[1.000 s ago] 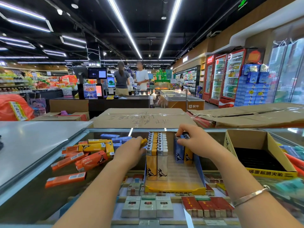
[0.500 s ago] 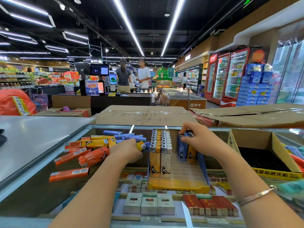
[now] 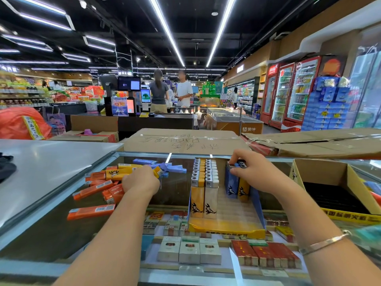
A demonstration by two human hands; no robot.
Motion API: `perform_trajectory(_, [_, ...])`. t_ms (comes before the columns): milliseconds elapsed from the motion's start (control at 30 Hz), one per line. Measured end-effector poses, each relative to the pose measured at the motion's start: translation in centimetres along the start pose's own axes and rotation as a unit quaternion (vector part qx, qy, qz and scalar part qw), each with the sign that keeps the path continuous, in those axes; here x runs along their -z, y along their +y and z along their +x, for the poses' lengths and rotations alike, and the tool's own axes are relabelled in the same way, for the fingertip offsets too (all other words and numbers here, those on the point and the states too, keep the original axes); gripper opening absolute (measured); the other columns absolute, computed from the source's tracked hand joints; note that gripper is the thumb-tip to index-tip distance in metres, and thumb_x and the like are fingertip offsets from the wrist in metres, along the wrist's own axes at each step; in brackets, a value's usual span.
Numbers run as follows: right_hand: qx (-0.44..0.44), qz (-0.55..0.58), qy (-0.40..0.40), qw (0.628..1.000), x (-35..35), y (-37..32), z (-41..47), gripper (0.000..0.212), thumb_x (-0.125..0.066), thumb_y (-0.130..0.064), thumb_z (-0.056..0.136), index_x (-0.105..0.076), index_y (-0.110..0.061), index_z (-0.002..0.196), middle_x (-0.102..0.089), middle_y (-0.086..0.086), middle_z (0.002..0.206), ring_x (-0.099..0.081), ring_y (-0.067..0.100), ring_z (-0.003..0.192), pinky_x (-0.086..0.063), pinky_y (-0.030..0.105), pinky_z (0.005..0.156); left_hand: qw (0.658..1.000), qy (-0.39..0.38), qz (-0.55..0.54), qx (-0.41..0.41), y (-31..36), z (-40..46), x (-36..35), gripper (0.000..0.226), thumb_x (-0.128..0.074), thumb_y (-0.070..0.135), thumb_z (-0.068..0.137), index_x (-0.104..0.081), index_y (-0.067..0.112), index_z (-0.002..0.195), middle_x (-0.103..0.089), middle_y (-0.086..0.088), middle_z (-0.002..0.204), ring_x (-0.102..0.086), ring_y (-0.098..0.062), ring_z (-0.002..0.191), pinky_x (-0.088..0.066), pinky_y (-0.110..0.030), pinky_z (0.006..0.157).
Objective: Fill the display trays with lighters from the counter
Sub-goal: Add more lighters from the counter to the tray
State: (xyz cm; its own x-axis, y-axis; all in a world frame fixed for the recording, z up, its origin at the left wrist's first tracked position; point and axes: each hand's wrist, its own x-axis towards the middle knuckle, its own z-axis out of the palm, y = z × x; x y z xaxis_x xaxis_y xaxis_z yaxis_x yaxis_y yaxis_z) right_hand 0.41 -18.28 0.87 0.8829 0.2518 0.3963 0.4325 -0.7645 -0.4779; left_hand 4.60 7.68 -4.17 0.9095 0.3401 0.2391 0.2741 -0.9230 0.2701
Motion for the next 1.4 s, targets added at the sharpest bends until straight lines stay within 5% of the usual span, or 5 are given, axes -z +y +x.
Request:
perform_trajectory(300, [0.003, -0.003, -0.010, 1.000, 0.2, -0.2, -0.1, 0.008, -0.057, -0.020, 0.091, -0.051, -0.025, 0.087, -0.049, -0.014, 0.086, -0.046, -0.001, 0.078, -0.032, 0.016, 0.057, 0.986, 0.050, -0.160, -0.021, 0.0, 0.5, 0.4, 0.010, -0.052, 0.022, 0.089, -0.045, 0.020, 0.095, -0.054, -0.004, 0.080, -0.053, -0.020, 0.073, -0.043, -0.033, 0.063])
perform_trajectory(500, [0.005, 0.000, -0.010, 1.000, 0.1, -0.1, 0.0, 0.002, -0.056, -0.025, 0.092, -0.055, -0.025, 0.093, -0.052, -0.013, 0.089, -0.047, -0.001, 0.080, -0.034, 0.015, 0.059, 0.784, -0.027, -0.618, -0.042, 1.4, -0.2, 3.3, 0.021, -0.068, 0.017, 0.082, -0.055, 0.023, 0.097, -0.068, -0.009, 0.097, -0.064, -0.021, 0.076, -0.051, -0.030, 0.062])
perform_trajectory(733, [0.041, 0.034, 0.062, 0.997, 0.2, -1.2, -0.1, 0.012, -0.056, -0.026, 0.092, -0.059, -0.024, 0.103, -0.055, -0.014, 0.100, -0.049, 0.004, 0.098, -0.037, 0.019, 0.078, 0.620, -0.073, -0.775, -0.093, 3.3, -2.6, 5.3, 0.032, -0.069, 0.011, 0.077, -0.048, 0.022, 0.099, -0.067, 0.004, 0.066, -0.067, -0.011, 0.057, -0.051, -0.020, 0.045])
perform_trajectory(1100, [0.167, 0.232, 0.048, 0.957, -0.2, -4.8, -1.3, 0.047, -0.067, 0.005, 0.077, -0.057, -0.035, 0.100, -0.059, -0.008, 0.081, -0.059, 0.004, 0.075, -0.051, 0.020, 0.074, 0.632, -0.105, -0.746, -0.181, 5.5, -5.5, 5.4, 0.043, -0.074, 0.028, 0.059, -0.051, 0.015, 0.093, -0.067, 0.003, 0.067, -0.067, -0.012, 0.062, -0.053, -0.022, 0.052])
perform_trajectory(1400, [0.151, 0.337, 0.149, 0.917, 1.7, -4.2, -1.3, 0.025, -0.063, 0.002, 0.083, -0.066, -0.023, 0.086, -0.068, -0.011, 0.077, -0.064, 0.009, 0.076, -0.056, 0.025, 0.073, 0.668, -0.125, -0.698, -0.226, 5.9, -5.9, 5.5, 0.041, -0.062, 0.040, 0.075, -0.052, 0.022, 0.110, -0.073, -0.002, 0.091, -0.066, -0.014, 0.058, -0.049, -0.019, 0.045])
